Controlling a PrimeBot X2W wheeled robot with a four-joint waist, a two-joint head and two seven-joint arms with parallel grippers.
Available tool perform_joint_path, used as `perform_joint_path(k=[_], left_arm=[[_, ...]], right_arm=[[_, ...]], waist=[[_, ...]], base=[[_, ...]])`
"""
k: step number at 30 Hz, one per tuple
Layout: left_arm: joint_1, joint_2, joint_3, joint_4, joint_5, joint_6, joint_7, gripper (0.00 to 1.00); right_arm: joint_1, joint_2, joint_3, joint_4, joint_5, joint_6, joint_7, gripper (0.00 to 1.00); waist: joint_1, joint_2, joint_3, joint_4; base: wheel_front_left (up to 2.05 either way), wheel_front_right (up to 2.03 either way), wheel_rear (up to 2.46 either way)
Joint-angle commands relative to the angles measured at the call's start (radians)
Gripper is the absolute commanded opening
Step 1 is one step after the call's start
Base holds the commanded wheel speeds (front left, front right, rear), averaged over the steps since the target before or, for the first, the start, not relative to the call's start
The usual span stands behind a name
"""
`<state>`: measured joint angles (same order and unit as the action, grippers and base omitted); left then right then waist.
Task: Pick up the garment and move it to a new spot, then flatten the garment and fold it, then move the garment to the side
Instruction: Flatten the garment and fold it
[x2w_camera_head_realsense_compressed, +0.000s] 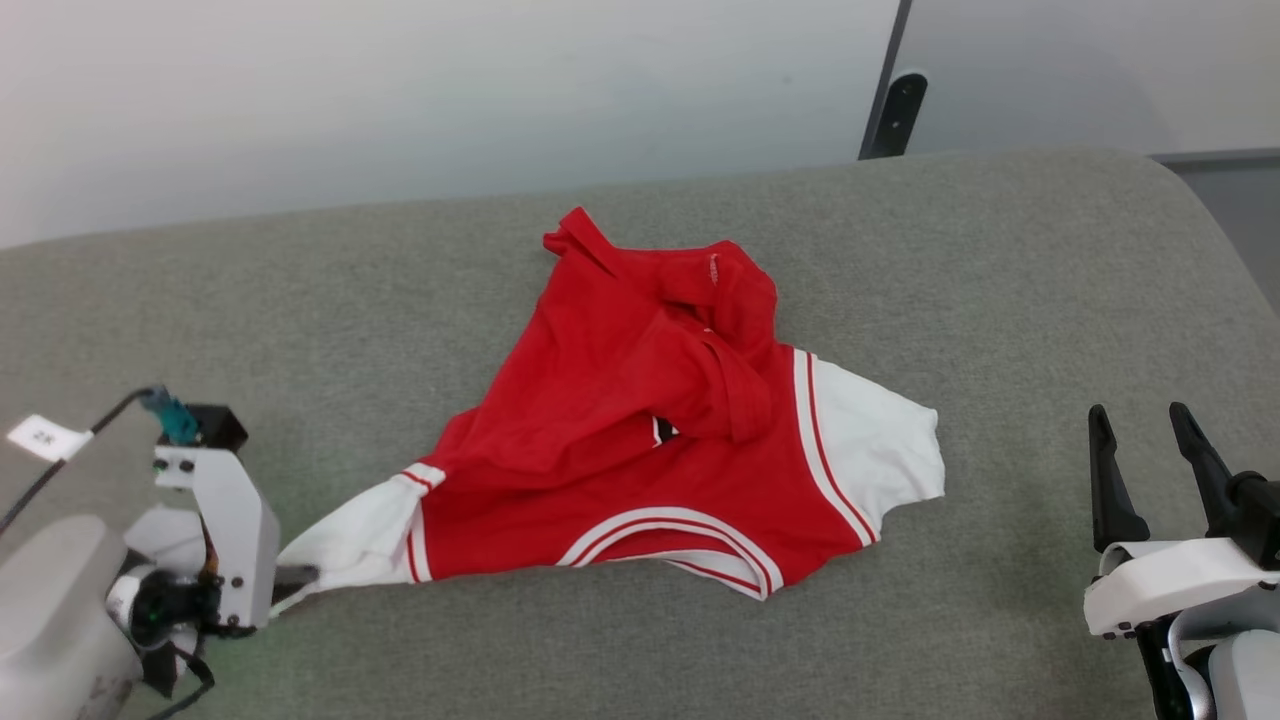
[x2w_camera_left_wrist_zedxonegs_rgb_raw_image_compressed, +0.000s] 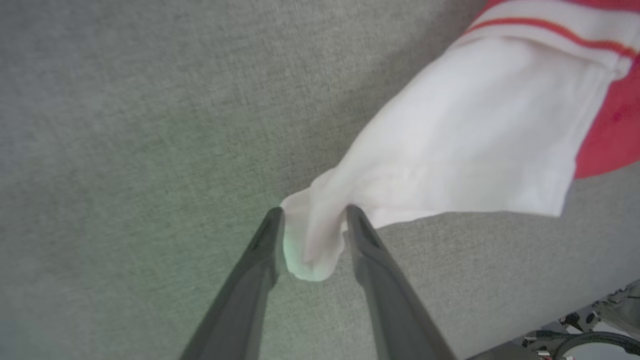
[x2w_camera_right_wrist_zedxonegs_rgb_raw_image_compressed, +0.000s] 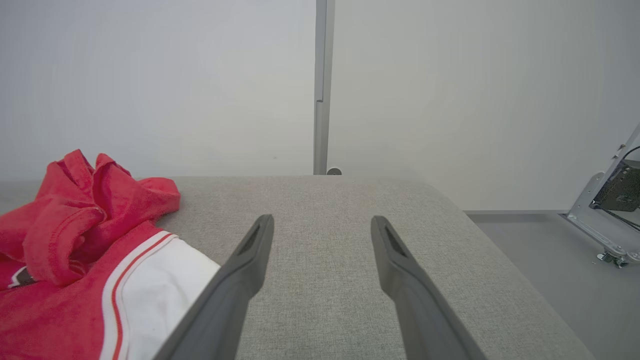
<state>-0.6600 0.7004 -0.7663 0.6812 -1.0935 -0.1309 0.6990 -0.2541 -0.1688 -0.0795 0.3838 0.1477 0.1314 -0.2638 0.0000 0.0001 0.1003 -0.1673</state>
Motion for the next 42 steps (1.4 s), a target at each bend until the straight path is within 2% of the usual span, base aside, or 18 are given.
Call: perform_joint_path(k=[1,7,14,17,23,31,38,40,42], left_arm=[[-0.018,0.007,-0.005,-0.006,0.015,0.001,-0.01,1.0],[-0.037,0.02,-0.036,-0.06,0.058,0.001,-0.07,1.0],[-0.02,0.009,-0.056,-0.179,0.085,0.001,-0.205,1.0],[-0.005,0.001,-0.066,-0.215,0.09,0.001,-0.23,1.0],[-0.002,-0.006,-0.088,-0.244,0.106,0.004,-0.232,1.0],[-0.015,-0.017,-0.104,-0.211,0.1,0.005,-0.202,1.0],[-0.032,-0.018,-0.121,-0.174,0.093,0.008,-0.149,0.93],[-0.031,-0.018,-0.122,-0.155,0.083,0.015,-0.128,0.88],[-0.034,-0.016,-0.125,-0.138,0.082,0.018,-0.111,0.91]], right_arm=[[0.0,0.002,-0.002,0.002,-0.006,-0.001,-0.001,1.0],[0.015,0.006,-0.005,0.012,-0.001,-0.001,-0.001,1.0],[0.025,0.018,-0.008,0.016,-0.001,-0.001,-0.001,1.0],[0.029,0.023,-0.007,0.02,-0.003,-0.001,-0.001,1.0],[0.032,0.022,-0.002,0.021,0.003,-0.001,-0.001,1.0],[0.015,0.024,-0.001,0.023,0.009,-0.001,-0.001,1.0],[0.011,0.028,-0.005,0.016,0.009,-0.001,-0.001,1.0],[0.013,0.032,-0.009,0.013,0.008,-0.001,-0.001,1.0],[0.015,0.033,-0.011,0.012,0.007,-0.001,-0.001,1.0]], waist=[[0.0,-0.0001,-0.01,0.01],[0.0,-0.0001,-0.04,0.043],[0.0,-0.0001,-0.069,0.08],[0.0,-0.0001,-0.078,0.088],[0.0,-0.0001,-0.084,0.082],[0.0,-0.0001,-0.063,0.017],[0.0,-0.0001,-0.039,-0.037],[0.0,-0.0001,-0.034,-0.047],[0.0,-0.0001,-0.031,-0.053]], base=[[0.0,0.0,0.0],[0.0,0.0,0.0],[0.0,0.0,0.0],[0.0,0.0,0.0],[0.0,0.0,0.0],[0.0,0.0,0.0],[0.0,0.0,0.0],[0.0,0.0,0.0],[0.0,0.0,0.0]])
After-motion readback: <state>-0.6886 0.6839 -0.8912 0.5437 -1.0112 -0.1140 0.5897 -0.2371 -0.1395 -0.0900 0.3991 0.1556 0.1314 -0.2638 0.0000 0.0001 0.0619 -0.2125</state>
